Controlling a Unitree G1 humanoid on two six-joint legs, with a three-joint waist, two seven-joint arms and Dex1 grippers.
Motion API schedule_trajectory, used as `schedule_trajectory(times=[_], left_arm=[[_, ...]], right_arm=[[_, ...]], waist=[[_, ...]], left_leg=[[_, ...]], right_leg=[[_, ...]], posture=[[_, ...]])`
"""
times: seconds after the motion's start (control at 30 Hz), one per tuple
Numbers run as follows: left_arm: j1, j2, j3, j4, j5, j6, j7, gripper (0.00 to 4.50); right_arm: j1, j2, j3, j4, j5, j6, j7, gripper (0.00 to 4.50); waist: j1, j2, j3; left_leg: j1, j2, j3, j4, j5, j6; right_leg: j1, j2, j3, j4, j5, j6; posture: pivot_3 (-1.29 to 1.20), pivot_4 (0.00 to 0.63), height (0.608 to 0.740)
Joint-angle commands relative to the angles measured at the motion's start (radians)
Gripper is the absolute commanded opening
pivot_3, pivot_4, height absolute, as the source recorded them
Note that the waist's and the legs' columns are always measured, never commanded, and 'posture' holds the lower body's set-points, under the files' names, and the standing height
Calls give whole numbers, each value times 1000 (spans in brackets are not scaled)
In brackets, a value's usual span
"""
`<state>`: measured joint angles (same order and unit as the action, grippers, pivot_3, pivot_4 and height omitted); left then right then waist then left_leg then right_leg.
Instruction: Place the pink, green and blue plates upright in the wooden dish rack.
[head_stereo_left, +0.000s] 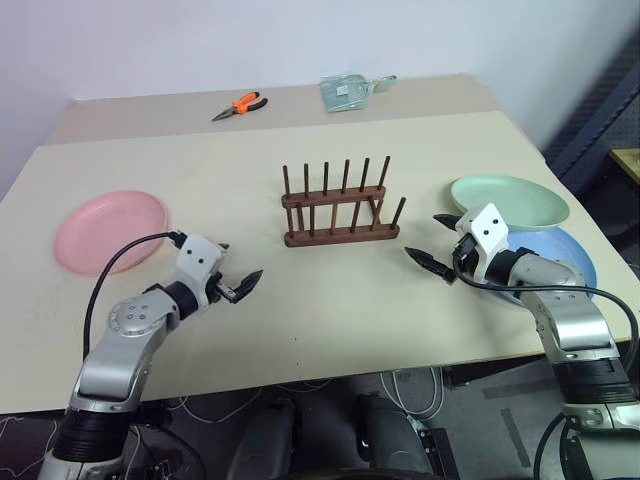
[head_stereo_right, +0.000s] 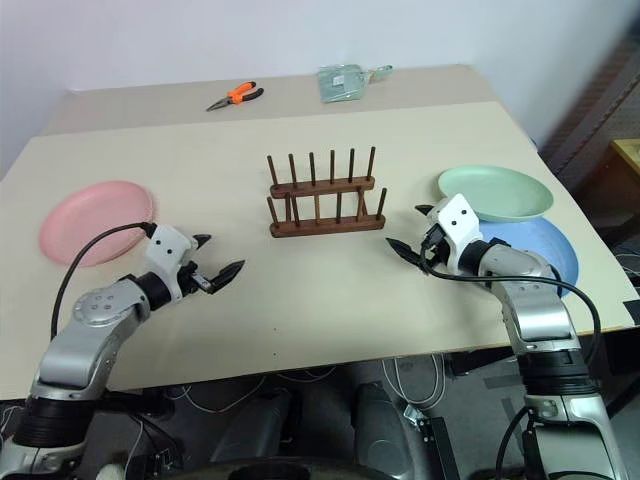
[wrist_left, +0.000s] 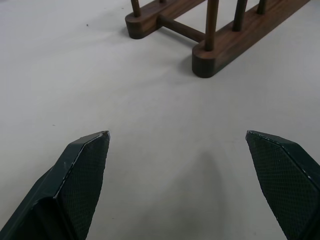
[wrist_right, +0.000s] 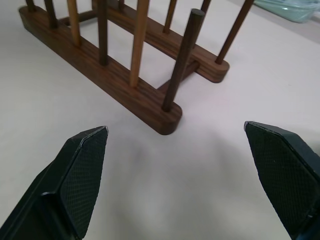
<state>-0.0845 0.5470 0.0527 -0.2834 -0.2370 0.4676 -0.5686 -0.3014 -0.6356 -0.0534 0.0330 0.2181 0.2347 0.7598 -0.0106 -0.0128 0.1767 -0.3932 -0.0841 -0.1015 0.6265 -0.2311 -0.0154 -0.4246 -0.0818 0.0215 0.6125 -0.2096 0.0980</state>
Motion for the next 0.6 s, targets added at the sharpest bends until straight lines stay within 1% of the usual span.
schedule_trajectory(times=[0.03,0.13,0.2,0.3,0.43,0.6], left_arm=[[-12,-1,-3,14,8,-32,-6,4500],[-24,-12,-13,51,18,-54,-6,4500],[-43,-20,-17,75,0,-48,-23,4500],[-98,-21,-48,153,12,-76,-62,4500],[-249,-55,-113,349,43,-139,-124,4500],[-485,-133,-189,691,83,-227,-227,4500]], right_arm=[[-31,21,2,13,-9,-28,-12,4447],[-55,29,10,52,-24,-43,-8,4447],[-72,26,15,70,-17,-31,12,4447],[-83,27,22,81,-26,-41,9,4447],[-73,39,26,58,-67,-64,-50,4447],[17,45,5,-56,-76,-42,-106,4447]], waist=[[-1,0,0],[0,0,0],[0,0,0],[2,0,0],[6,0,0],[8,0,1]], left_leg=[[0,0,0,0,0,0],[0,0,0,0,0,0],[0,0,0,0,0,0],[0,-1,0,0,0,0],[0,-2,0,1,0,0],[0,-3,-1,1,0,0]], right_leg=[[0,0,0,0,0,0],[0,0,0,0,0,0],[0,0,0,0,0,0],[0,0,0,0,0,0],[0,0,-1,0,1,1],[0,-1,-1,1,2,5]], posture=[[0,150,739],[0,150,739],[0,150,739],[0,150,739],[0,150,739],[0,150,739]])
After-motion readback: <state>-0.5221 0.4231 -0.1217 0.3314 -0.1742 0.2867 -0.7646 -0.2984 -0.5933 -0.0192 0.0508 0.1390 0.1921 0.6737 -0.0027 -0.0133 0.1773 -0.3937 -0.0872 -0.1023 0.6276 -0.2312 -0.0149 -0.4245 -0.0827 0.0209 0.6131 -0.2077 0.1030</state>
